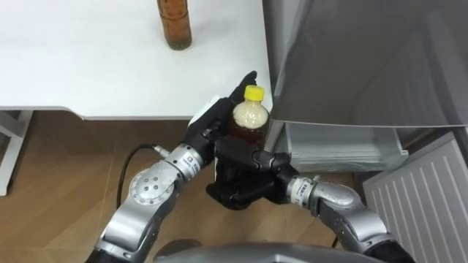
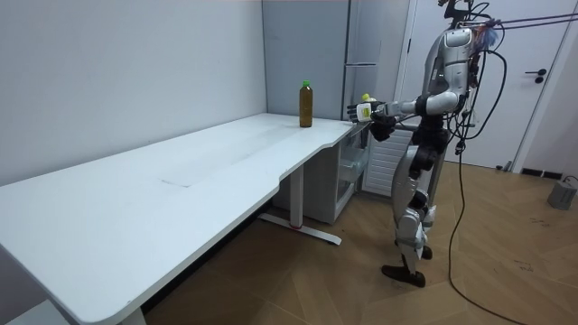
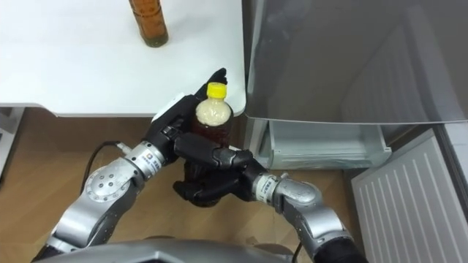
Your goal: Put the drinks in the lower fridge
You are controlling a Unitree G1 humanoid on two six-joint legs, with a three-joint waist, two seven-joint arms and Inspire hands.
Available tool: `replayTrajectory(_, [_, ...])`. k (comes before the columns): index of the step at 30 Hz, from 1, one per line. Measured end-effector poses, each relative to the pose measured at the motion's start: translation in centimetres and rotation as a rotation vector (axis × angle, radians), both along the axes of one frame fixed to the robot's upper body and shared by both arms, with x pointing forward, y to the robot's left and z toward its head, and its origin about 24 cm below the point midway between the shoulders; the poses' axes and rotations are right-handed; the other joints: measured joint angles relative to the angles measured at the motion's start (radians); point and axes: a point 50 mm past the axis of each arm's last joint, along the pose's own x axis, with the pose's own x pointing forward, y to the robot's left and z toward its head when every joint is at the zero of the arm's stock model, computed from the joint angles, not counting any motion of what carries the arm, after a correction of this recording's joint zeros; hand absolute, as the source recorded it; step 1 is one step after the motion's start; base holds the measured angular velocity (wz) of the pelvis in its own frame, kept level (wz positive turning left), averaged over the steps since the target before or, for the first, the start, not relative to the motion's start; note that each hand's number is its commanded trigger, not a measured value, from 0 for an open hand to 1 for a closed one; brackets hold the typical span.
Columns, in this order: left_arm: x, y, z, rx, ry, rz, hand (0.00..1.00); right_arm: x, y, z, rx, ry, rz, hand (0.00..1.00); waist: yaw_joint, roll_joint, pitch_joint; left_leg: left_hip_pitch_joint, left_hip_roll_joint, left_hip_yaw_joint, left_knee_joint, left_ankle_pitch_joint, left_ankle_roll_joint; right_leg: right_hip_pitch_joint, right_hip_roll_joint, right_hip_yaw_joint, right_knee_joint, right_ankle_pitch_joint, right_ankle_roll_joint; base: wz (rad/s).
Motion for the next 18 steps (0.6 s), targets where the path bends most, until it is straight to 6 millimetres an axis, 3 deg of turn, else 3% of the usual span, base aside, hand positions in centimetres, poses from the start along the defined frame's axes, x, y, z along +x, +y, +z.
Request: replayTrajectory(18, [0.5, 0.2, 1.5, -0.020, -0.080, 0.030, 0.00, 0.1, -0.1, 0.1, 0.019, 0.001, 0.011, 1.00, -0.001, 0.004, -0.0016, -0.004, 0.001, -0.004, 0.000, 0.000, 0.000, 0.003, 0.000, -0.010, 0.002, 0.000, 0.000, 0.00])
